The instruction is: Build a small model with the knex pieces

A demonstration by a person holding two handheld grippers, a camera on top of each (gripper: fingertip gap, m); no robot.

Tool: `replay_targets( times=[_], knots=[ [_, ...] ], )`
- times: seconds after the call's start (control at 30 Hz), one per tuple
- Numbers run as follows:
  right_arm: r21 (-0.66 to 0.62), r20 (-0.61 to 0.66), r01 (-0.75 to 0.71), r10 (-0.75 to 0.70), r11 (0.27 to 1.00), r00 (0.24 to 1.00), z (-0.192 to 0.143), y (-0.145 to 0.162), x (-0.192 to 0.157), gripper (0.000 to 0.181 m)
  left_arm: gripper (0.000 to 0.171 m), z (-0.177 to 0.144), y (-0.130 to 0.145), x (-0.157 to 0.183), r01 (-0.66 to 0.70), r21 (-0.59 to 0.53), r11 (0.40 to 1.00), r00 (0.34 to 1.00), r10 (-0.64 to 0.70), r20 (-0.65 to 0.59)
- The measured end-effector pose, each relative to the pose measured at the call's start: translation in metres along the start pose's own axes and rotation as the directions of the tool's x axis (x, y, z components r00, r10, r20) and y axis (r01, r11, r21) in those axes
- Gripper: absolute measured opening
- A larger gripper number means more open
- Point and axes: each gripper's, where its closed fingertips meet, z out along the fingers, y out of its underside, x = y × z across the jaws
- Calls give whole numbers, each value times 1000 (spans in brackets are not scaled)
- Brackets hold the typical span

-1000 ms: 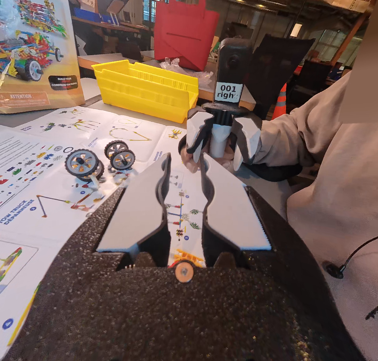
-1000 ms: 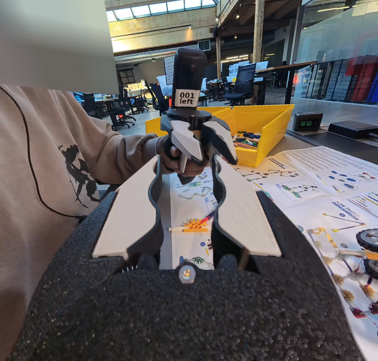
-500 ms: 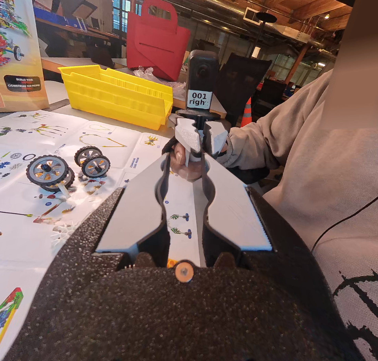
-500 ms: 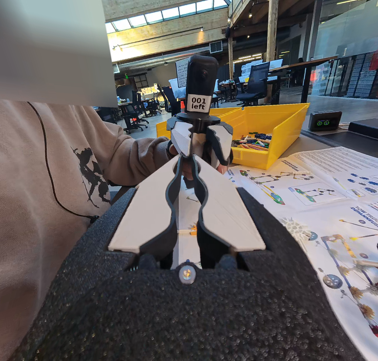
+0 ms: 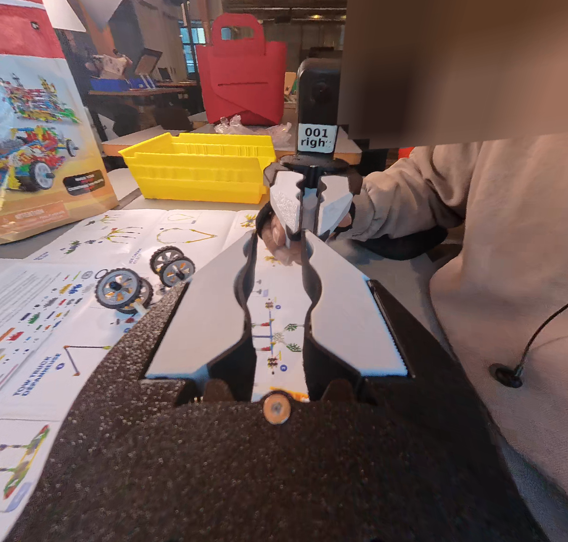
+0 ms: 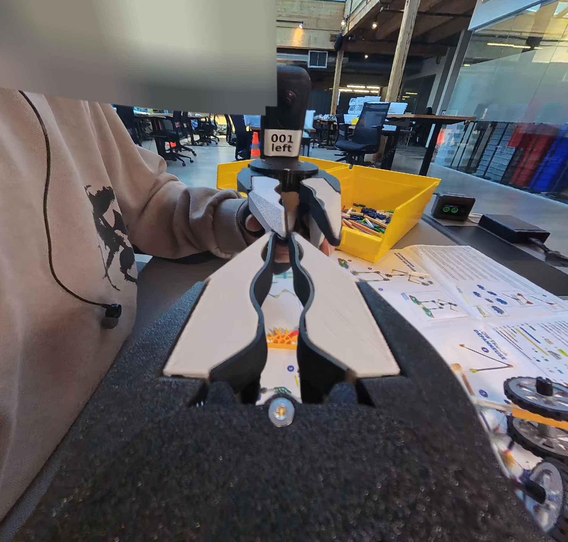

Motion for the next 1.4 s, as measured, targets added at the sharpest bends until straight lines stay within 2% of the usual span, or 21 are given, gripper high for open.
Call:
replay_targets(
  times=[0.03,0.13,0.23,0.33,0.43,0.53,0.63,0.73,0.87,0.9,0.97,1.0,1.07,1.17,1.27,1.33,1.4],
  knots=[
    [-17,-15,12,-12,1000,1000,0,3,2,6,26,0,2,-2,-41,-24,999,999,42,30],
    [-73,-7,34,-35,997,999,-2,15,4,27,31,-2,8,-7,-158,-95,983,981,167,96],
    [-122,-31,17,-21,992,999,-8,27,15,31,33,-6,14,-15,-227,-161,961,958,250,140],
    [-261,-96,5,-31,965,995,-19,53,37,31,33,-15,29,-31,-260,-263,929,934,311,175],
    [-436,-138,-19,-46,900,989,-32,88,55,31,35,-31,68,-50,-188,-443,877,943,287,168],
    [-533,-149,-27,-63,846,987,-35,107,64,28,34,-45,111,-60,1,-581,814,976,127,179],
    [-602,-130,-45,-42,797,991,-29,117,69,26,31,-47,129,-58,67,-627,776,983,56,174],
    [-673,-125,-82,-3,735,992,-18,127,76,28,29,-47,136,-59,68,-649,758,983,61,174],
    [-755,-115,-107,29,647,993,-3,143,81,43,28,-51,133,-63,78,-639,766,979,64,195],
    [-780,-110,-101,23,618,994,-3,150,82,39,28,-52,130,-64,83,-627,775,978,56,200],
    [-790,-105,-99,25,605,994,-3,151,84,24,27,-52,125,-66,104,-590,801,978,26,207],
    [-792,-93,-88,22,604,995,-4,150,83,24,27,-50,122,-65,123,-564,817,978,-3,210],
    [-777,-75,-35,-37,628,996,-5,144,85,24,27,-45,114,-64,181,-493,851,974,-85,210],
    [-669,-43,55,-113,741,993,5,114,79,24,30,-34,95,-62,324,-339,883,942,-271,196],
    [-568,-5,167,-206,806,979,17,85,67,24,29,-25,77,-60,501,-196,843,865,-480,146],
    [-545,3,221,-261,809,965,21,75,62,23,15,-23,74,-54,546,-175,820,838,-538,94],
    [-539,4,269,-317,798,949,21,71,61,23,12,-23,69,-51,555,-168,815,831,-553,62]
  ],
)
